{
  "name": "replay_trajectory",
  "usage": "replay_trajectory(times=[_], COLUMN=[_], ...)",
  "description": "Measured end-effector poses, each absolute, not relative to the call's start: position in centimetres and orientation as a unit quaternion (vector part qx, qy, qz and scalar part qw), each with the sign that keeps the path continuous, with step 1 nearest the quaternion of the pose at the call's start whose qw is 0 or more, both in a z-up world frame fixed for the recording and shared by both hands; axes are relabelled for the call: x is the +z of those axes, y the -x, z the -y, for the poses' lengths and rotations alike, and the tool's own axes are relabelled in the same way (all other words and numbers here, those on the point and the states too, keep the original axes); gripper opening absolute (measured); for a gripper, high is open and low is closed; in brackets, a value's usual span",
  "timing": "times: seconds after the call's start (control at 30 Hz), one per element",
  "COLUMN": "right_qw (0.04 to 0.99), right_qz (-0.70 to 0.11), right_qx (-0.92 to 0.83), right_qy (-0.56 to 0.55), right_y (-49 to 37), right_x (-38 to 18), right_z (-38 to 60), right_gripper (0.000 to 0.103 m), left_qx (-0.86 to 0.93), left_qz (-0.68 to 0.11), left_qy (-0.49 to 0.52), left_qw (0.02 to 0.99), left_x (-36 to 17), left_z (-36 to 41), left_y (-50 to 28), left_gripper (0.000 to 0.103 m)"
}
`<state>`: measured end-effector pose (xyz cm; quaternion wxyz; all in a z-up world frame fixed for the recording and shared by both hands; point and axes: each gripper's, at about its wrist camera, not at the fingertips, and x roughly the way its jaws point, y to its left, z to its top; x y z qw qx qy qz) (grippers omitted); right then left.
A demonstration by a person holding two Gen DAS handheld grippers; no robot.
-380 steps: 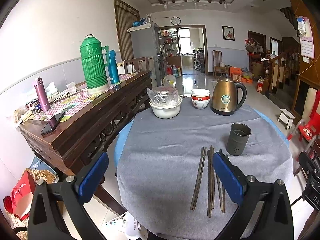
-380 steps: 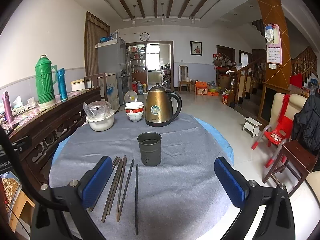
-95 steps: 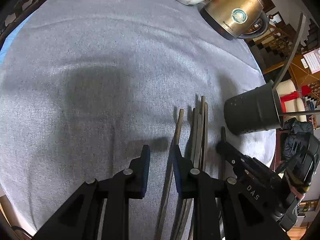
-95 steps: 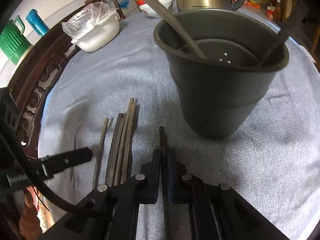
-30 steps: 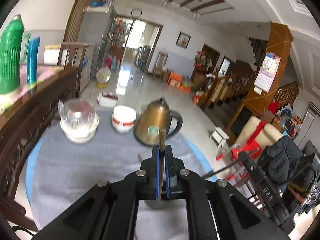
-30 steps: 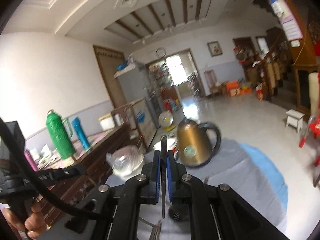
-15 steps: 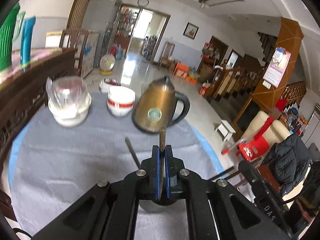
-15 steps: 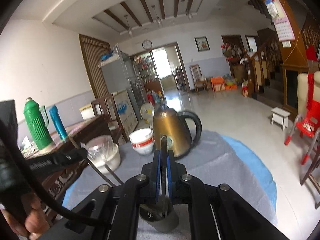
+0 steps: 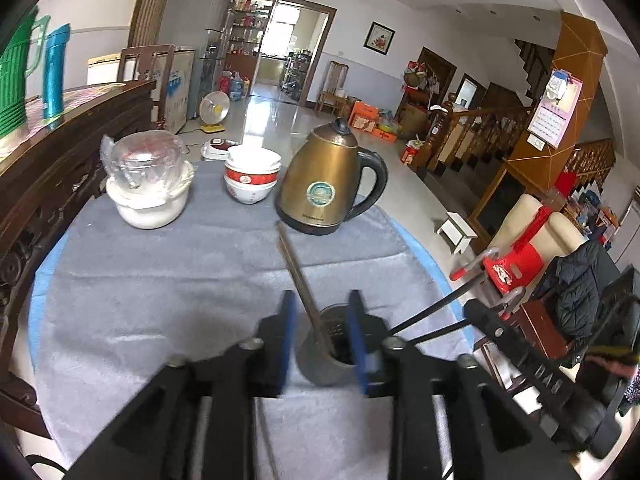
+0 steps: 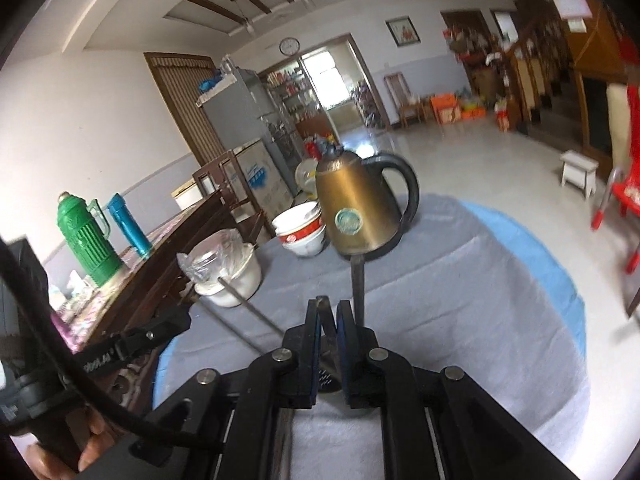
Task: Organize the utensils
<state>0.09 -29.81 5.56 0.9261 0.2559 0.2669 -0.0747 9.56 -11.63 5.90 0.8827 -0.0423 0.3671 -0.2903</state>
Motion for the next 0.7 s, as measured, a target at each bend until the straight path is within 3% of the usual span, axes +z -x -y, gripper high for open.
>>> replay_trajectory(times=[0.17, 0.23, 0.33, 0.43, 0.7], right_qw=[0.927, 0.929, 0.937, 0.944, 0.954], right_qz=[-0.243, -0.227, -0.186, -0.169, -0.190], right_qx=[-0.067, -0.059, -0.039, -0.033, 0.026], right_qy=[-0.278, -0.287, -0.294, -0.280, -0.231], right_y=[1.7, 2.4, 4.3, 5.7, 7.8], right_x=[5.8, 6.1, 6.9, 7.9, 8.0], right_z=[30.2, 30.3, 30.3, 29.8, 26.5], right_gripper=[0.017, 0.029, 0.061, 0.061, 0.039], left_qx=[-0.267, -0.251, -0.227, -0.201, -0.163], left_qz=[-0.370, -0.375, -0.390, -0.406, -0.448], left_qy=[0.034, 0.032, 0.026, 0.027, 0.032], left_qw=[0.889, 0.892, 0.892, 0.891, 0.878], left_x=[5.2, 4.5, 3.4, 2.0, -2.1], left_z=[8.6, 7.1, 5.4, 3.2, -0.3], left_y=[-8.8, -8.6, -8.9, -9.0, -8.8], left_gripper=[0.047, 0.048, 0.048, 0.048, 0.049])
